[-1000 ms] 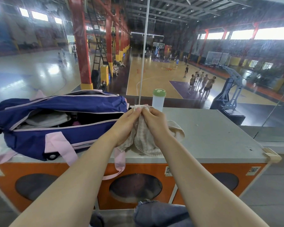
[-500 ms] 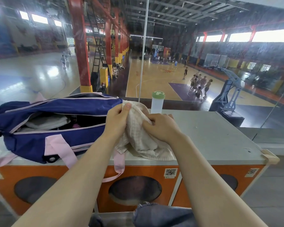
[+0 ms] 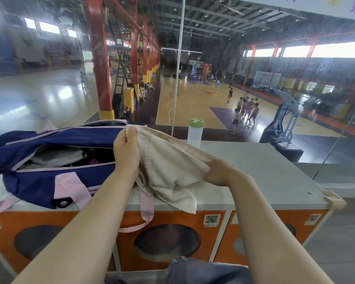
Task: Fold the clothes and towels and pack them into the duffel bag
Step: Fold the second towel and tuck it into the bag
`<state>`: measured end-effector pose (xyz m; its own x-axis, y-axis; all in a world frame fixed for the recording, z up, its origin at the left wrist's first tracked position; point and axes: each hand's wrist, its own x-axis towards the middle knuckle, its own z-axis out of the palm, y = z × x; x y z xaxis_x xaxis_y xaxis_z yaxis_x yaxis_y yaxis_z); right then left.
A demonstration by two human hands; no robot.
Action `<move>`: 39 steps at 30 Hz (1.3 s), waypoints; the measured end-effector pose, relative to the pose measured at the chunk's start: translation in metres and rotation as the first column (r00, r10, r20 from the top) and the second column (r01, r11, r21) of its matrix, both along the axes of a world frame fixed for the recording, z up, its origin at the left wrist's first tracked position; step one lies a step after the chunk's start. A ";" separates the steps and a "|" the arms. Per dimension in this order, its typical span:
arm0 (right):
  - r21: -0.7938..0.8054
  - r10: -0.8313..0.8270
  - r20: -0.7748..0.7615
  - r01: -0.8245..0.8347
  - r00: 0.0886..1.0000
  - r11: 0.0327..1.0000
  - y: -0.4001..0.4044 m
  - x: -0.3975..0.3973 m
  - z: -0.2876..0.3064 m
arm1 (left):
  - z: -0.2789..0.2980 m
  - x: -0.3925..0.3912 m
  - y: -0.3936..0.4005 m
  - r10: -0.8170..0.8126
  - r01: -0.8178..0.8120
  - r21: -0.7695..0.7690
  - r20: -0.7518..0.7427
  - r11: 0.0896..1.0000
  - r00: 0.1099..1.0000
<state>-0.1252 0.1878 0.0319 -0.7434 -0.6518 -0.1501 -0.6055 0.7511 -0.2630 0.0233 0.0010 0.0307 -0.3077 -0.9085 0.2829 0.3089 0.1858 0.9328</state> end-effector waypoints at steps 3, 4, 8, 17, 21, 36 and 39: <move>-0.058 -0.088 -0.056 0.085 0.995 0.995 0.009 -0.013 0.001 | -0.003 0.000 -0.003 0.046 -0.046 -0.005 0.011 0.999 0.999; -0.073 -0.109 -0.093 0.103 0.990 0.992 0.012 -0.016 0.001 | -0.004 -0.001 -0.003 0.051 -0.050 -0.017 0.019 0.999 0.999; -0.144 -0.171 -0.256 0.137 0.951 0.980 0.020 -0.023 0.003 | -0.003 -0.001 -0.001 0.074 -0.065 -0.112 0.074 0.992 0.995; -0.423 -0.311 -0.459 0.104 0.832 0.900 0.045 -0.034 0.049 | 0.016 -0.001 0.009 0.089 -0.056 -0.252 0.121 0.966 0.989; -0.342 -0.264 -0.582 0.063 0.769 0.938 0.057 -0.037 0.089 | 0.052 0.001 0.007 0.096 -0.048 -0.276 0.164 0.960 0.982; -0.406 -0.242 -0.843 -0.274 0.480 0.872 0.088 -0.029 0.221 | 0.170 0.002 0.024 0.216 -0.256 -0.391 -0.144 0.884 0.966; -0.253 -0.111 -0.813 -0.175 0.571 0.952 0.096 -0.029 0.225 | 0.166 -0.007 0.018 0.144 -0.109 -0.401 0.059 0.910 0.988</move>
